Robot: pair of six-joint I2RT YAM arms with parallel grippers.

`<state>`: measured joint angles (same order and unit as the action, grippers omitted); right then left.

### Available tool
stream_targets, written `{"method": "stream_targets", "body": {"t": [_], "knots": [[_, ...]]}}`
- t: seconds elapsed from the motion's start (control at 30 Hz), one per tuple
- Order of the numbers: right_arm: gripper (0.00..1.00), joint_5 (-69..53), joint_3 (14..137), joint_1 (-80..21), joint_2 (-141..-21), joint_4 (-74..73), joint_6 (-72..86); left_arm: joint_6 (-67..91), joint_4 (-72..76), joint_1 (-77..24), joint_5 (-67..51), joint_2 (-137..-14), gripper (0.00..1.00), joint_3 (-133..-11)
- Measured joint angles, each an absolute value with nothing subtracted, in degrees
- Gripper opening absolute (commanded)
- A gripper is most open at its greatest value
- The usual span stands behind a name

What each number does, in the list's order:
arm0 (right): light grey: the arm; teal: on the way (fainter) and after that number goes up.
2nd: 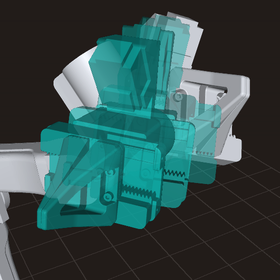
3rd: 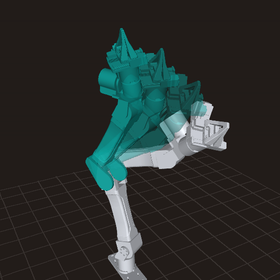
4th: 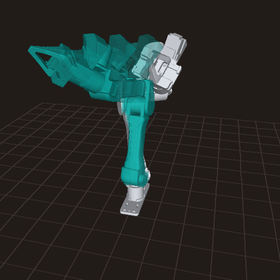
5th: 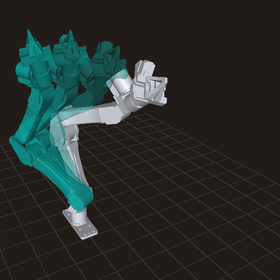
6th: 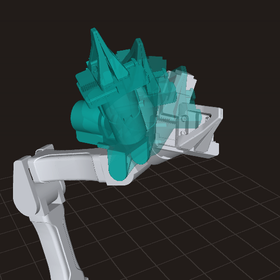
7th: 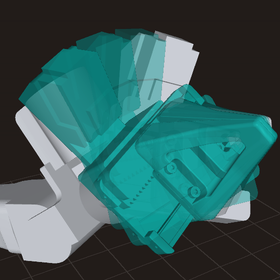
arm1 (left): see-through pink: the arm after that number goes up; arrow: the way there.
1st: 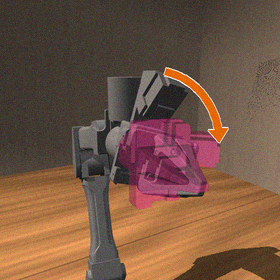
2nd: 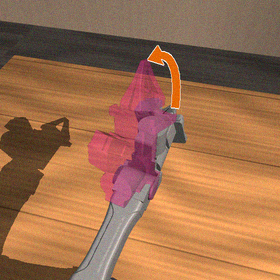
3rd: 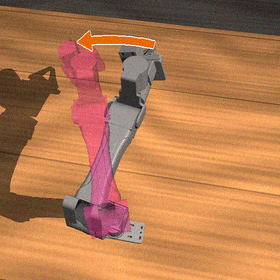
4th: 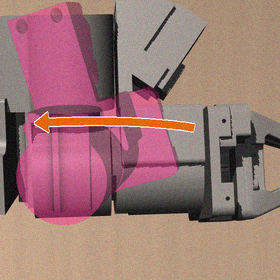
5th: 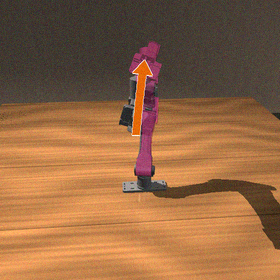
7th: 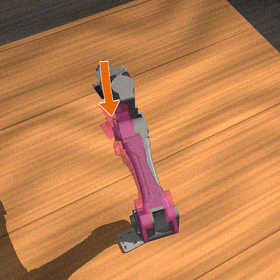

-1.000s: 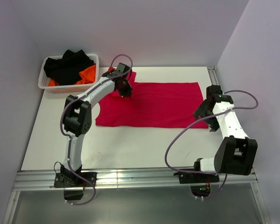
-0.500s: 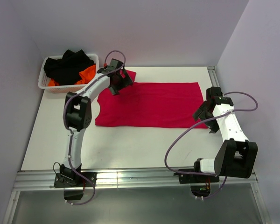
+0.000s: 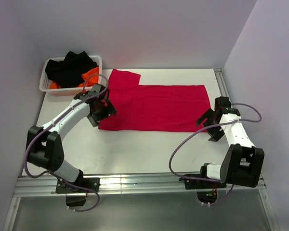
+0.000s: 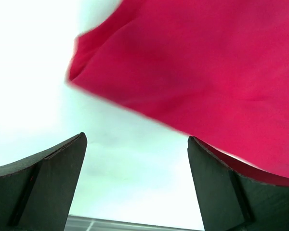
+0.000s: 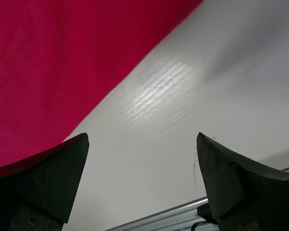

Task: Fold and stack the t-shirts

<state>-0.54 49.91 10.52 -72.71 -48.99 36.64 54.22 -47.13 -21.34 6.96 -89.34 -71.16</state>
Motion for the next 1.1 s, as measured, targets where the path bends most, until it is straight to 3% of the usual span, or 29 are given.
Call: {"method": "stream_targets", "body": {"t": [0.23, 0.5, 0.7, 0.8, 0.83, 0.9, 0.93, 1.03, 1.1], "knots": [[1.0, -3.3, 45.3, 14.7, -72.7, -45.4, 39.8, 56.8, -46.4, -20.0, 5.8, -88.1, 0.91, -58.6], [0.98, -4.1, 44.9, 18.2, -79.7, -37.1, 41.6, 56.9, -40.7, -19.2, 4.9, -93.6, 0.86, -59.4], [0.87, -2.9, 47.0, 19.5, -87.2, -32.6, 43.2, 57.0, -38.7, -18.1, 3.7, -99.2, 0.81, -61.1], [0.7, -2.3, 48.9, 19.8, -89.6, -31.0, 43.8, 57.2, -38.4, -18.1, 3.7, -99.5, 0.79, -61.4], [0.54, -2.1, 49.5, 19.9, -90.3, -30.5, 44.0, 57.2, -38.5, -18.1, 3.7, -99.7, 0.78, -61.6], [0.35, -1.5, 50.1, 19.9, -91.5, -29.3, 44.2, 57.3, -38.7, -18.1, 3.7, -100.2, 0.76, -62.1], [0.19, -1.3, 50.3, 19.9, -92.1, -28.9, 44.1, 57.3, -38.7, -18.1, 3.7, -100.4, 0.73, -62.3], [0.0, -1.2, 50.8, 19.9, -93.2, -27.9, 44.6, 57.6, -38.8, -18.1, 3.7, -100.7, 0.63, -62.6], [0.0, -1.0, 51.0, 19.9, -93.3, -27.9, 44.6, 57.8, -38.8, -18.1, 3.7, -101.0, 0.53, -62.8]]}}
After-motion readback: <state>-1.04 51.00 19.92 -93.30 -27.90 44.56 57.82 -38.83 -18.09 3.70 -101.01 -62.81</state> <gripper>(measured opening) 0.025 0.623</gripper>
